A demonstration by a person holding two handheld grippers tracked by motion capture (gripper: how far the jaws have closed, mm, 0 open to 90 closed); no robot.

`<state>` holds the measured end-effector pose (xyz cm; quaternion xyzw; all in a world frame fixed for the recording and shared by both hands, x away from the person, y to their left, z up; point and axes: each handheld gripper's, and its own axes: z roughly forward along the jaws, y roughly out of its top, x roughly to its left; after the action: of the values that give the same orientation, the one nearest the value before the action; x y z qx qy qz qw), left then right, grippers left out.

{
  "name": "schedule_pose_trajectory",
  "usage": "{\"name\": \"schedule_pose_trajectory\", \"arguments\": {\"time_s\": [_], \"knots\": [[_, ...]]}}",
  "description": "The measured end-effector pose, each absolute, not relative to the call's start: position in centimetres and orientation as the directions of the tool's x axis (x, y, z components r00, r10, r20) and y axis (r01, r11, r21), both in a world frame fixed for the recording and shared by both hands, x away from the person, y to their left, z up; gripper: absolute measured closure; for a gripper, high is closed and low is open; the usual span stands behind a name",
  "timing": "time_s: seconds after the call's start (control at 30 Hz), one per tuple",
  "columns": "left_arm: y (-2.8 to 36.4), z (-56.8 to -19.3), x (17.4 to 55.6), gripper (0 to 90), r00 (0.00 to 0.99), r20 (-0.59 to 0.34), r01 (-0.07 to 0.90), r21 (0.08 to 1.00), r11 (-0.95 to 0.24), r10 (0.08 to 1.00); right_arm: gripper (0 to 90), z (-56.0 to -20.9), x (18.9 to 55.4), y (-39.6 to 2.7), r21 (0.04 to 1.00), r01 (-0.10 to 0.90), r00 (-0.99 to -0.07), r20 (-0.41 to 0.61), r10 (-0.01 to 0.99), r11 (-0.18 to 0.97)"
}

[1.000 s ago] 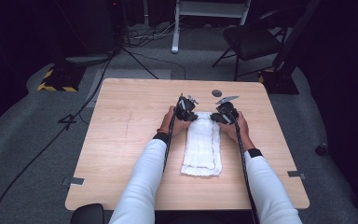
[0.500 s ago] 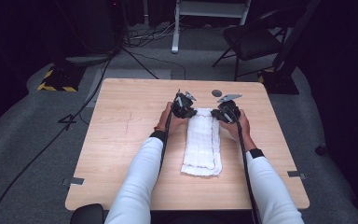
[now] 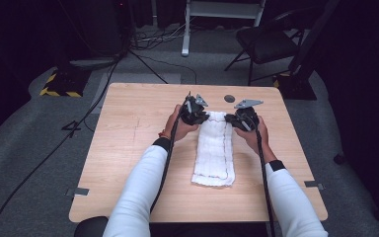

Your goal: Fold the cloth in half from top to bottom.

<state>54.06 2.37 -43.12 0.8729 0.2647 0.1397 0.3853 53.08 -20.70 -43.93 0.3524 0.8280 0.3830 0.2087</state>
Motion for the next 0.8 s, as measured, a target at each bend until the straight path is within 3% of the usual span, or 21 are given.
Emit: {"name": "schedule_pose_trajectory", "arguments": {"time_s": [0.8], "knots": [[4.1,-41.7,48.9,81.0,0.877,0.064,0.25,0.785,-0.567,0.476,83.7,-42.3,48.2,-21.5,0.834,0.331,-0.739,-0.061,0.671,0.441]]}}
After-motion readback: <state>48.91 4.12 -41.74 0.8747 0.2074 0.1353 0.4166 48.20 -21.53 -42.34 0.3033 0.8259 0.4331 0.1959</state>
